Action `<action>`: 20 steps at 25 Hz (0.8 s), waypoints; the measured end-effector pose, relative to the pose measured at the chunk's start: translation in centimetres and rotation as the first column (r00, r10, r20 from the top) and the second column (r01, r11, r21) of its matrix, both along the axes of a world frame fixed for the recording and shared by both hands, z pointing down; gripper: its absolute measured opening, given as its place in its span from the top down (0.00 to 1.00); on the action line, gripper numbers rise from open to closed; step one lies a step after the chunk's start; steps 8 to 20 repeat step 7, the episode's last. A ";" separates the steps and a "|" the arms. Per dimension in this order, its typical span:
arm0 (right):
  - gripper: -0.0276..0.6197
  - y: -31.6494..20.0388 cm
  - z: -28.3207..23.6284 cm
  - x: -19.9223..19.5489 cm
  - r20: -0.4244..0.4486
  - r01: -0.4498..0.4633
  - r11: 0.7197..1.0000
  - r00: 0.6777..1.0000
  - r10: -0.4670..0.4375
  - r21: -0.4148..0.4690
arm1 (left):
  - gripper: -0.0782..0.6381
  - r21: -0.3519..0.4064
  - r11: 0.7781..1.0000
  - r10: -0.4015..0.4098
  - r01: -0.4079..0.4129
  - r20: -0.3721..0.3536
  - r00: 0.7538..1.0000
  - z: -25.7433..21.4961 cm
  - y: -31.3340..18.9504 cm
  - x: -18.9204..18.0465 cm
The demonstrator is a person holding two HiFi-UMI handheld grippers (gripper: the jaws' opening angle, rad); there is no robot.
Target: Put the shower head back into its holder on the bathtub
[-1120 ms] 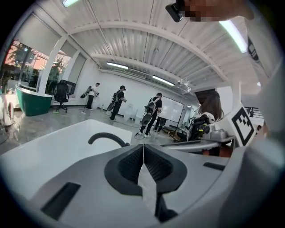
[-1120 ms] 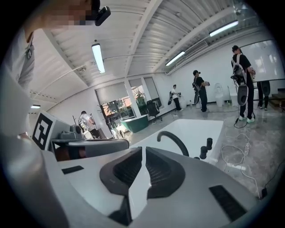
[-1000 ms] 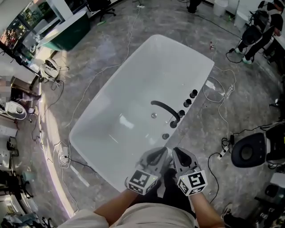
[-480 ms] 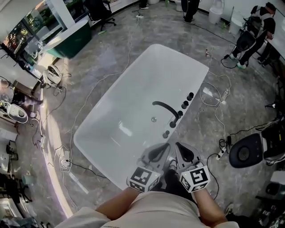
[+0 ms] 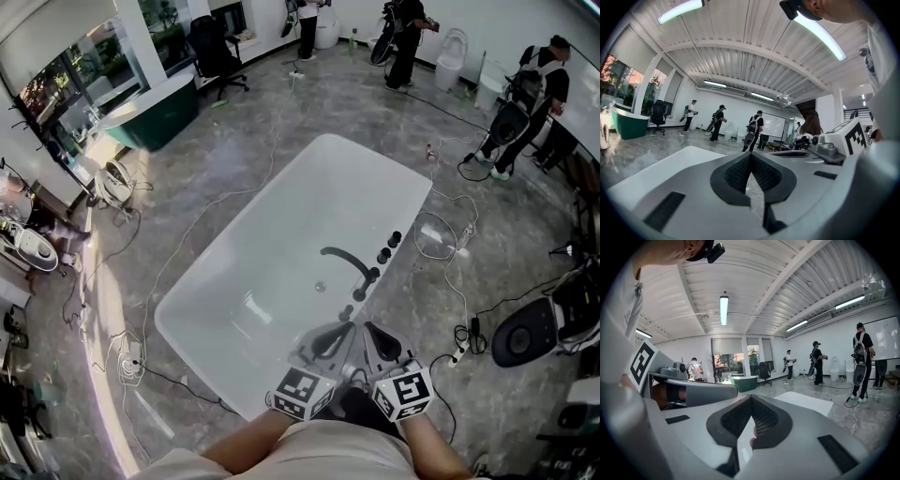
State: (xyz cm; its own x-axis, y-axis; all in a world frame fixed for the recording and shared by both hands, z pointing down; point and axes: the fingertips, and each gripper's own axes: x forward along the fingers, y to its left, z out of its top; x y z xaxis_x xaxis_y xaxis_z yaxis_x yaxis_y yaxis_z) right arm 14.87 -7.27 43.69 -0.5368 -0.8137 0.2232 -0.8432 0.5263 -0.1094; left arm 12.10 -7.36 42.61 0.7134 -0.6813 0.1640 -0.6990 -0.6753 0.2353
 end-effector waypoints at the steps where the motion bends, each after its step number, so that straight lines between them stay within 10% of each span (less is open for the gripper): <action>1: 0.94 0.0 0.0 0.0 -0.001 0.000 1.000 1.000 0.000 0.001 | 0.88 0.000 1.000 -0.001 0.001 0.000 1.000 0.0 0.0 0.0; 20: 0.94 -0.1 0.2 -0.5 0.001 0.008 1.000 1.000 -0.008 0.010 | 0.88 0.002 1.000 -0.006 0.006 0.005 1.000 0.6 -0.1 -0.4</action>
